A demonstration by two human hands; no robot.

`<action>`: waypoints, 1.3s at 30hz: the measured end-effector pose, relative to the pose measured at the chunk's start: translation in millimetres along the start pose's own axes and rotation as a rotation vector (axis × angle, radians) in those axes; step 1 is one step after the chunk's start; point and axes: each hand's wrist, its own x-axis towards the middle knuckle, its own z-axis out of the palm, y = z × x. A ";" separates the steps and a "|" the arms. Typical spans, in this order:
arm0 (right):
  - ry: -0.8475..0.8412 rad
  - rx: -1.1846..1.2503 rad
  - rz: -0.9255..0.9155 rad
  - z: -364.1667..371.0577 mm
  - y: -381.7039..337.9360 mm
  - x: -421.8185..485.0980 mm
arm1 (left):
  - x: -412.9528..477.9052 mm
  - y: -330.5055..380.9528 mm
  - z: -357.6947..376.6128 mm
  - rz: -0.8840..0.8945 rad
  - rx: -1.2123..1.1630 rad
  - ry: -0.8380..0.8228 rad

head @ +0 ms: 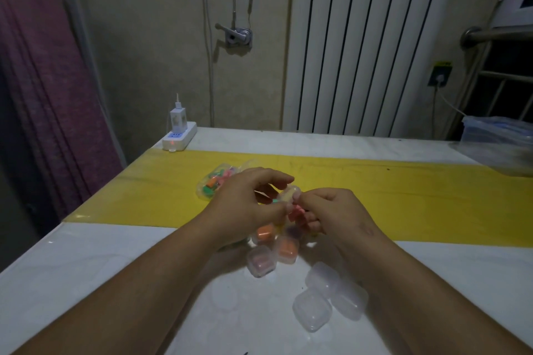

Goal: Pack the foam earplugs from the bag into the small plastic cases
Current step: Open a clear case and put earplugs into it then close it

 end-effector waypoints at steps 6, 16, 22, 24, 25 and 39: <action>-0.030 0.058 0.011 3.2 -2.9 -2.7 | 1.1 -2.3 2.1 0.002 0.026 0.033; -0.020 -0.042 -0.060 2.8 -0.4 -1.8 | 3.5 -7.7 3.9 0.033 -0.032 0.018; 0.017 -0.142 -0.078 5.0 3.0 0.2 | 1.8 -8.2 3.3 0.003 -0.014 -0.015; 0.027 -0.154 -0.081 5.4 3.6 0.6 | 1.1 -5.1 3.7 0.000 0.014 -0.012; 0.032 -0.175 -0.089 4.6 4.2 0.8 | 0.7 -2.7 3.9 -0.003 0.021 -0.008; 0.123 -0.017 -0.127 -5.1 13.6 14.2 | -0.3 5.1 -7.1 -0.269 -0.376 -0.099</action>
